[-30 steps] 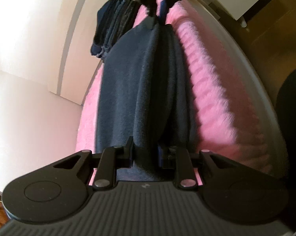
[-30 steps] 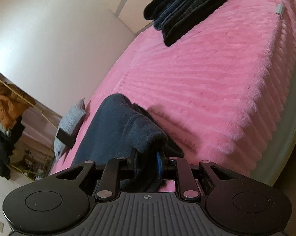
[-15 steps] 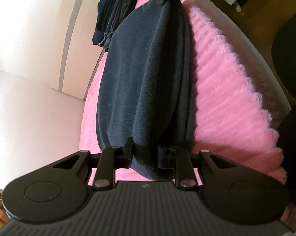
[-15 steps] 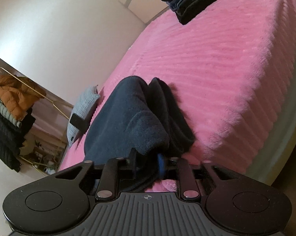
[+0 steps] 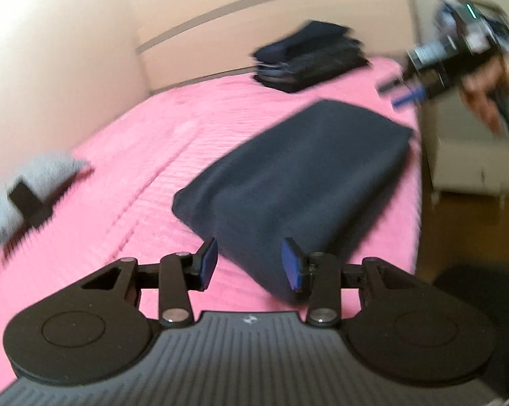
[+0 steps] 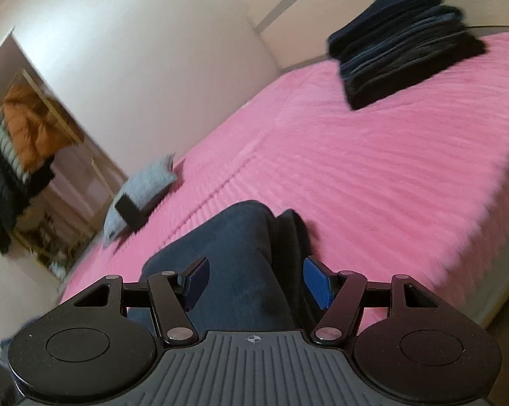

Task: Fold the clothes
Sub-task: 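Fold the sweatpants over with the right gripper and release the left gripper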

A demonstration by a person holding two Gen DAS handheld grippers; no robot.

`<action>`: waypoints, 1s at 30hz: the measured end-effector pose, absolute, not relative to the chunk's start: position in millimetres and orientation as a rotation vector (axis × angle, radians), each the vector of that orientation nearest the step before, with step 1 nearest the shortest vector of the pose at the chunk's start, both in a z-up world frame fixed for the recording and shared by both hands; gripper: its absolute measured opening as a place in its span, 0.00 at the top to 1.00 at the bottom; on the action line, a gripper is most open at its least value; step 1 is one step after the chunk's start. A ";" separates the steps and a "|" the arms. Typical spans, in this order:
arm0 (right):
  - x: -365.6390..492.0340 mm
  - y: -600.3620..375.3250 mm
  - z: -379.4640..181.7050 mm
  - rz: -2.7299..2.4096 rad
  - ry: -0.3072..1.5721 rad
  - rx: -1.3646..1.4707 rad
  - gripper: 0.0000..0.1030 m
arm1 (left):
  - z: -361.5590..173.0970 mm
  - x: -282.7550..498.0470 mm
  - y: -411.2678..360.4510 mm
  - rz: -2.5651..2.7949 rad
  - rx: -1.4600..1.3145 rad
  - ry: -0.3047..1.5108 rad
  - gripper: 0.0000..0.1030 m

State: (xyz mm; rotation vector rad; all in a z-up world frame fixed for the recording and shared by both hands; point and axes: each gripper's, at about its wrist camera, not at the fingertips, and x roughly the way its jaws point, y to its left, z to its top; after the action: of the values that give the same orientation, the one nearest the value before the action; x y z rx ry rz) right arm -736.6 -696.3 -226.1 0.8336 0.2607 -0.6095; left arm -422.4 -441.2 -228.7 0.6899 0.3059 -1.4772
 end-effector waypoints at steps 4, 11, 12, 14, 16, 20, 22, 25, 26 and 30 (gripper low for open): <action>-704.2 -727.7 -242.4 -0.537 0.353 0.838 0.37 | -236.6 -400.7 -474.3 -1.476 0.642 0.421 0.64; -677.4 -740.7 -230.1 -0.506 0.429 0.747 0.83 | -257.9 -404.3 -491.8 -1.516 0.725 0.398 0.62; -675.8 -744.3 -228.4 -0.509 0.421 0.738 0.83 | -259.9 -408.7 -492.7 -1.519 0.742 0.376 0.62; -672.6 -750.1 -244.2 -0.523 0.455 0.739 0.83 | -264.0 -417.1 -494.2 -1.518 0.778 0.333 0.62; -675.6 -751.1 -260.3 -0.523 0.469 0.756 0.82 | -267.5 -421.9 -496.9 -1.511 0.804 0.307 0.62; -695.0 -743.1 -263.7 -0.520 0.412 0.798 0.74 | -261.6 -421.1 -496.5 -1.500 0.797 0.314 0.63; -701.3 -732.5 -253.5 -0.542 0.397 0.766 0.74 | -254.9 -422.2 -492.4 -1.491 0.775 0.295 0.64; -714.6 -718.3 -245.5 -0.564 0.351 0.751 0.74 | -261.2 -429.4 -489.5 -1.495 0.814 0.296 0.65; -715.8 -716.0 -249.6 -0.563 0.364 0.748 0.74 | -267.5 -432.9 -488.4 -1.495 0.843 0.272 0.65; -720.7 -713.8 -264.1 -0.586 0.428 0.748 0.68 | -275.2 -435.0 -489.1 -1.482 0.866 0.258 0.64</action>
State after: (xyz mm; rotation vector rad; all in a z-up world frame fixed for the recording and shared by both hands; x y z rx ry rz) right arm -720.7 -713.8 -264.1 0.7477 0.4276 -0.5864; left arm -435.0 -489.1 -275.2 0.8663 0.2576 -1.4820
